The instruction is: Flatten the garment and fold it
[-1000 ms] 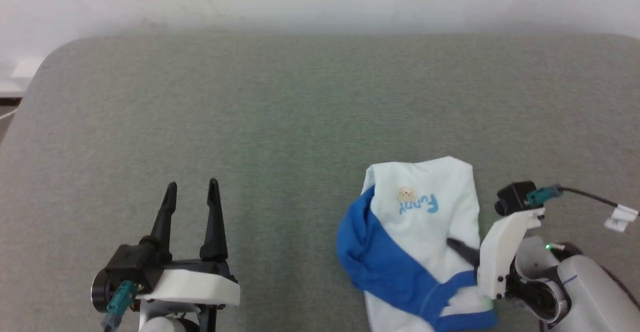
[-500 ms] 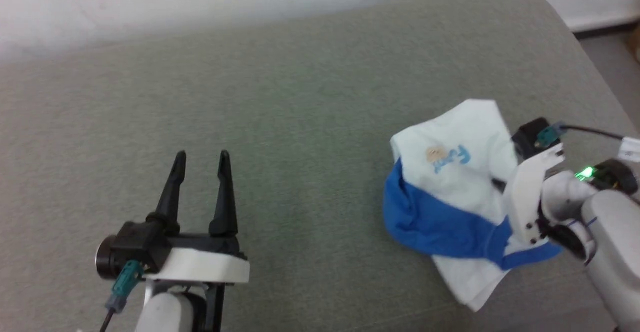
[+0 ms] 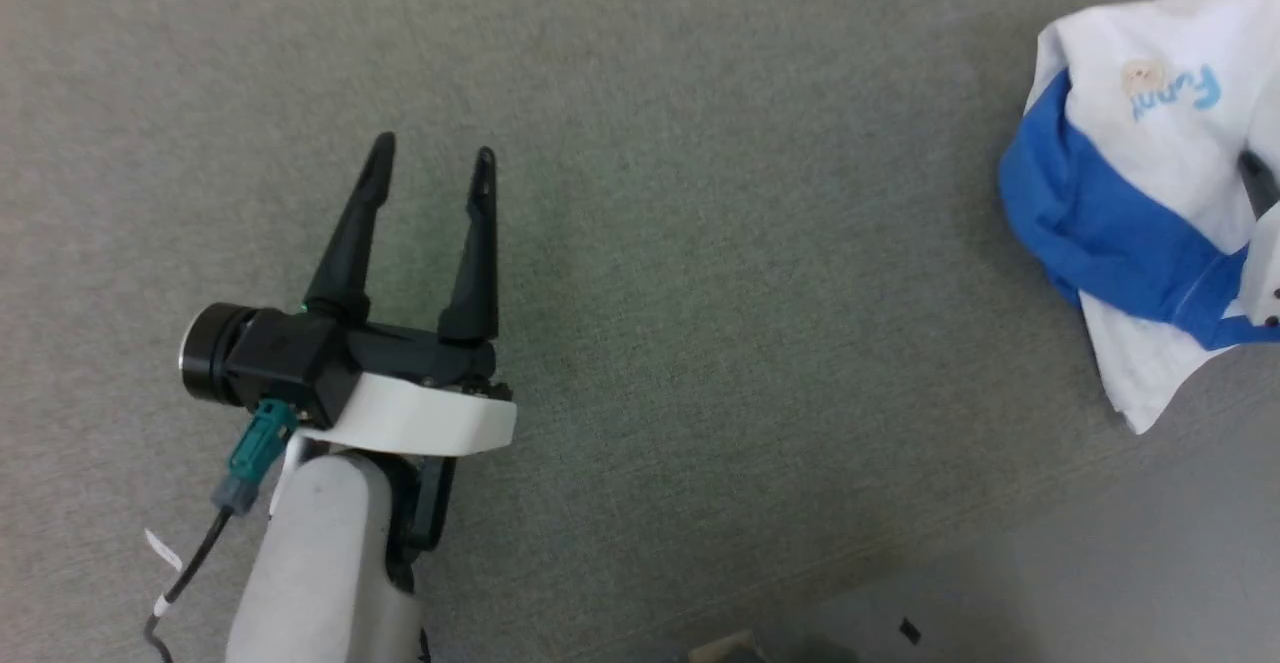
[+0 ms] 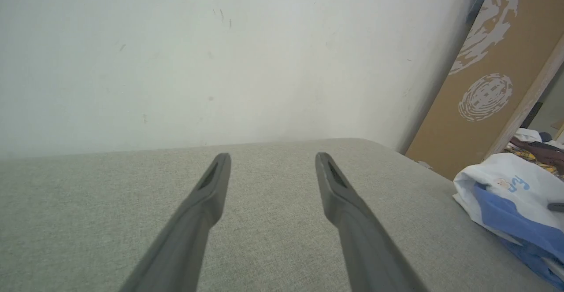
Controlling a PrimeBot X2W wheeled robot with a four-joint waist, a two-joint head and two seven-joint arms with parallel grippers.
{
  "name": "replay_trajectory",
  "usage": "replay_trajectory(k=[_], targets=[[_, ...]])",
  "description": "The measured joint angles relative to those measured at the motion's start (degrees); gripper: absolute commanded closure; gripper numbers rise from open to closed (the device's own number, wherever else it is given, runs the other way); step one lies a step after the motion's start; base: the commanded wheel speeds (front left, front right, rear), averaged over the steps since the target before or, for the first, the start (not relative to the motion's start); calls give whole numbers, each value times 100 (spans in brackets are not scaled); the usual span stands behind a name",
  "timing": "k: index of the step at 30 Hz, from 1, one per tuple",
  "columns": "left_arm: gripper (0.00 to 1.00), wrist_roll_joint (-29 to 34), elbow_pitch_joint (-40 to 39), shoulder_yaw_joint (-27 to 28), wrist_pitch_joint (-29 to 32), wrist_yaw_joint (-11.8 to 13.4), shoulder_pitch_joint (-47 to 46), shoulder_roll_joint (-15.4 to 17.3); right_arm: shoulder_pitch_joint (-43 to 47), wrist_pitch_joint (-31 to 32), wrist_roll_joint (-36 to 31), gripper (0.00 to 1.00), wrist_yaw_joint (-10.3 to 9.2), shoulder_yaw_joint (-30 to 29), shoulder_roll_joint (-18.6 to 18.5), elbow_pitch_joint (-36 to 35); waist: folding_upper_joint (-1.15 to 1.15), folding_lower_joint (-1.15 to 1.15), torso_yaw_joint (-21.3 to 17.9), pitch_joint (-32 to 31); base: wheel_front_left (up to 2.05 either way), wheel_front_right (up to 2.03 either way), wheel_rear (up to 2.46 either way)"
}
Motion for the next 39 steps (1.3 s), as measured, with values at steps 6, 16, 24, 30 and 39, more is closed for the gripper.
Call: replay_trajectory(k=[6,16,24,30,39], targets=[[0,11,24,105,0,9,-1,27,-211,-1134,-438,0,0,-216,141,804,0,0,0,414,0,0,0],[0,-68,105,242,0,91,337,-7,-60,-2234,-2303,0,0,-1283,-33,1433,0,-3,69,25,0,0,0],[0,-199,256,443,-1,271,894,-56,1508,-2284,-3194,0,0,-2209,971,66,0,-4,127,-670,0,0,0],[0,-212,344,549,-1,336,1138,-76,2564,-2284,-3153,0,0,-2146,1986,-1069,0,-5,295,-1148,0,0,0],[0,-253,432,715,0,390,1430,-90,3088,-2228,-2354,0,-1,-1351,2632,-2550,0,-4,854,-1578,0,0,0]])
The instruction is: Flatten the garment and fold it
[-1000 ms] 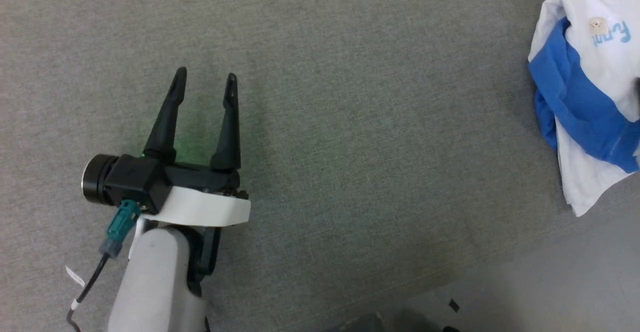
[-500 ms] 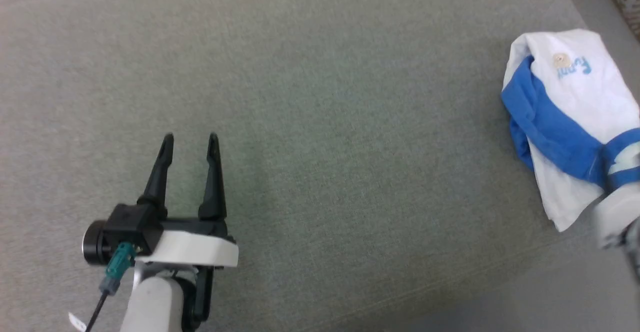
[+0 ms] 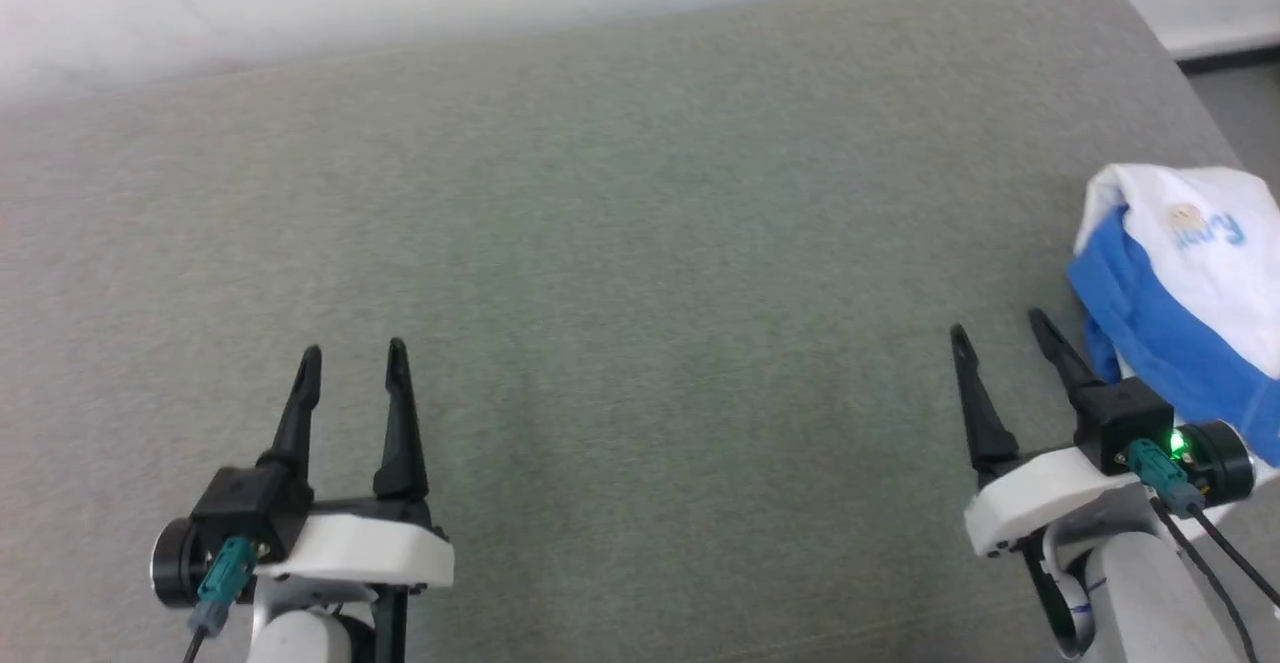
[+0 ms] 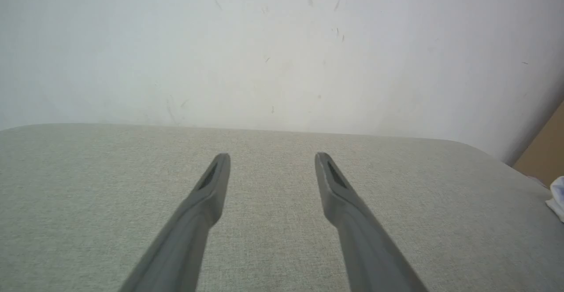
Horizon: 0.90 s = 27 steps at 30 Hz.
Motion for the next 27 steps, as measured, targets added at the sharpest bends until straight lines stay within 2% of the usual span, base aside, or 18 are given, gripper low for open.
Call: replay_trajectory(k=[6,12,18,25,26,27], targets=[[0,63,22,141,0,31,265,5,365,57,500,0,1,327,107,-1066,0,0,357,-234,0,0,0],[0,118,172,220,0,27,583,91,938,272,714,0,0,296,125,-1874,0,0,543,-519,0,0,0],[0,120,278,256,0,22,838,144,1446,493,877,0,0,353,126,-2224,0,0,631,-778,0,0,0],[0,215,347,194,0,-10,901,169,1646,617,880,0,0,360,127,-2363,0,1,703,-957,0,0,0],[100,220,350,196,8,-13,901,165,1651,619,880,100,1,358,125,-2357,0,0,704,-963,0,0,0],[100,220,346,193,8,-14,900,163,1651,616,880,100,1,355,124,-2358,0,0,704,-965,0,0,0]])
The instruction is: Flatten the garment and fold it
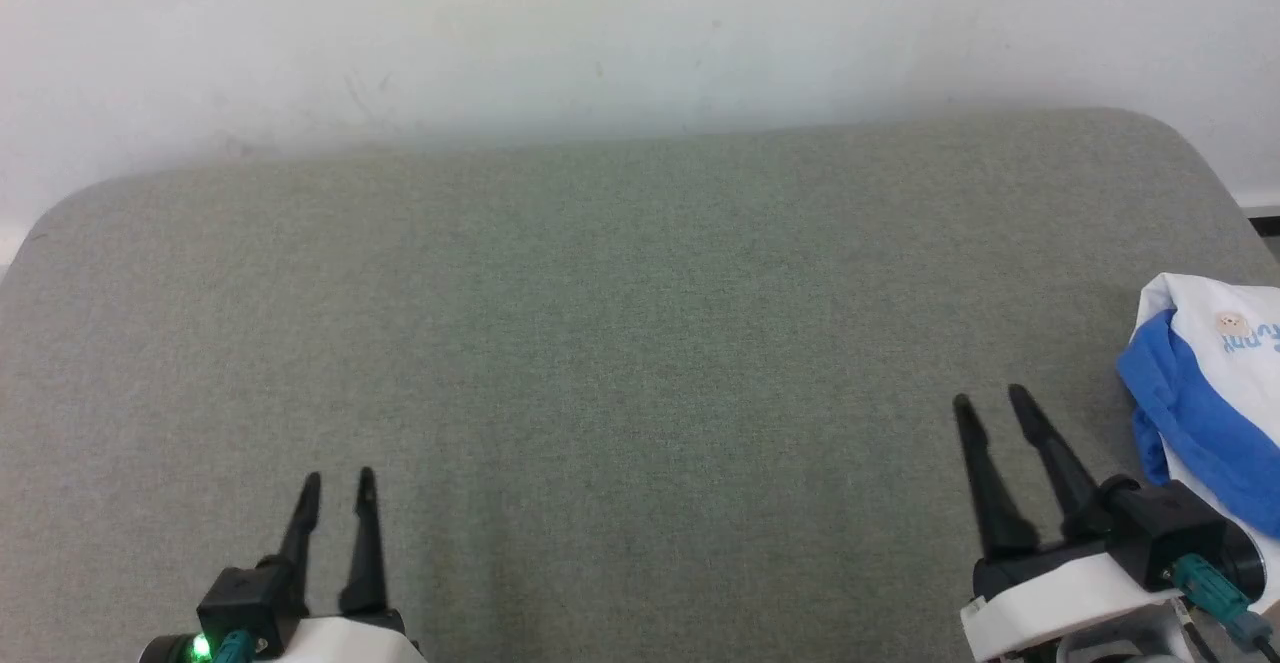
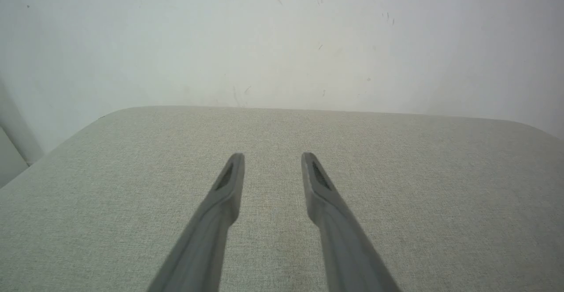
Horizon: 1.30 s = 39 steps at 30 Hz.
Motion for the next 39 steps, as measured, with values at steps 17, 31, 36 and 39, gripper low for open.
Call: replay_trajectory(k=[17,31,36,39], targets=[[100,46,-41,-7,164,-7,-10,-7,-7,92,-34,100,0,-36,-2,27,0,1,14,1,0,0,0],[100,108,-115,-20,314,-10,-34,-40,-37,187,-98,100,0,-57,-1,67,0,1,26,1,0,0,0],[100,155,-138,-27,380,-12,-42,-47,-56,200,-135,100,0,-65,-1,80,0,1,30,2,0,0,0],[100,164,-155,-31,413,-13,-52,-48,-80,223,-136,100,0,-69,-1,87,0,1,33,2,0,0,0]])
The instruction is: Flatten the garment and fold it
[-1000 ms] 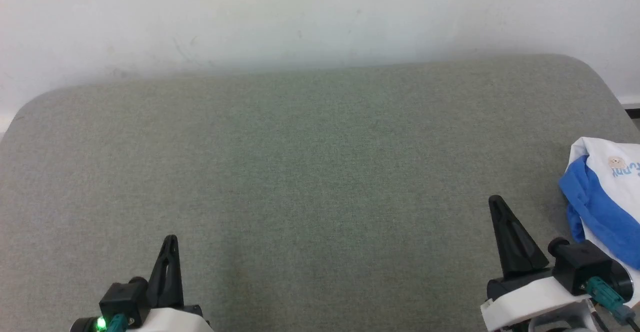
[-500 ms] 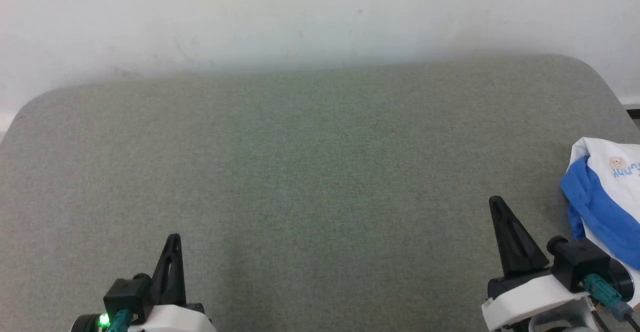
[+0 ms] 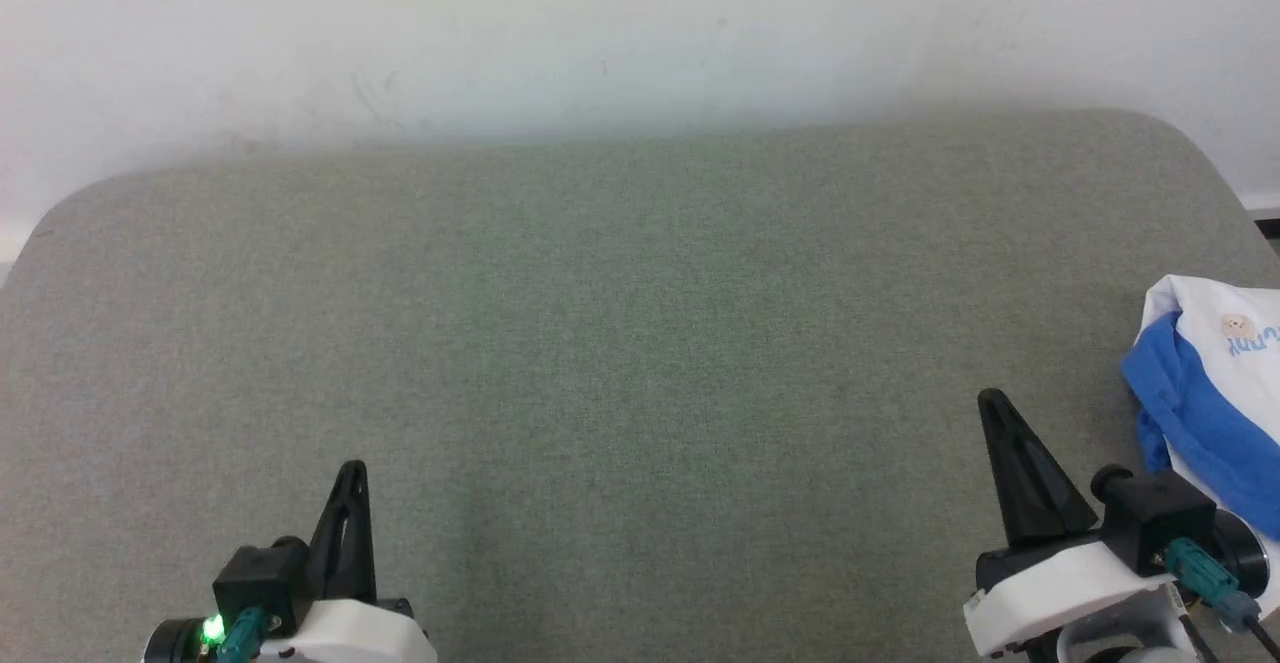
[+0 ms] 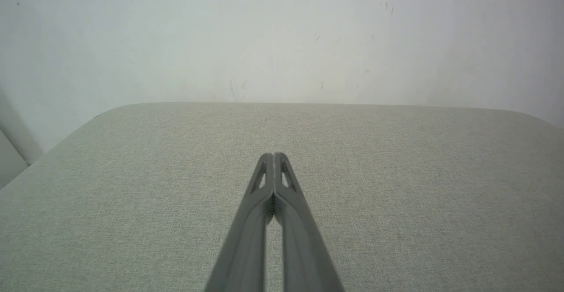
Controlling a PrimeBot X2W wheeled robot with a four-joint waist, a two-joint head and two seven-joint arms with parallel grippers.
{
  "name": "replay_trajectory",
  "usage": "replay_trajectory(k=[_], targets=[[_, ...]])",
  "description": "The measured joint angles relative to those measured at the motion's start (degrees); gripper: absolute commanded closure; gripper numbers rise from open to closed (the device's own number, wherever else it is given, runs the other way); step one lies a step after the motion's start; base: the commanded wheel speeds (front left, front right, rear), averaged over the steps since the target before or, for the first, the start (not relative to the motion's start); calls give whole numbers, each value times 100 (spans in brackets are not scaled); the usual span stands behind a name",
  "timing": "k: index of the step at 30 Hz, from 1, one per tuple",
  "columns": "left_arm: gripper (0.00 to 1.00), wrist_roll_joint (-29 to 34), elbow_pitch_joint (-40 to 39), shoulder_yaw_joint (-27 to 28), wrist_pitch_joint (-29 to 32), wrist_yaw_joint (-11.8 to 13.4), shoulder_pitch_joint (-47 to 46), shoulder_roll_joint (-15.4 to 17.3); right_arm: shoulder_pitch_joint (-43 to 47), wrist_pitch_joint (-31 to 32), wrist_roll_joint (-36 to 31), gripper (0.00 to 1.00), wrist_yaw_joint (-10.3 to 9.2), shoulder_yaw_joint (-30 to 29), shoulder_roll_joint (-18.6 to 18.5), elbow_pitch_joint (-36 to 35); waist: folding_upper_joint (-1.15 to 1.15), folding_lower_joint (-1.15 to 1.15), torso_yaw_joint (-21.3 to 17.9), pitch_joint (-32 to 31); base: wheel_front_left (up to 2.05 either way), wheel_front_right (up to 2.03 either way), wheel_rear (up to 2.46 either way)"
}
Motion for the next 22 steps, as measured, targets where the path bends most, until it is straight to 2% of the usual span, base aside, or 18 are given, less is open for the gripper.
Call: replay_trajectory(k=[22], targets=[[100,118,-103,-27,267,-2,-105,-25,-59,130,-137,100,0,-43,0,68,0,0,19,1,0,0,0]])
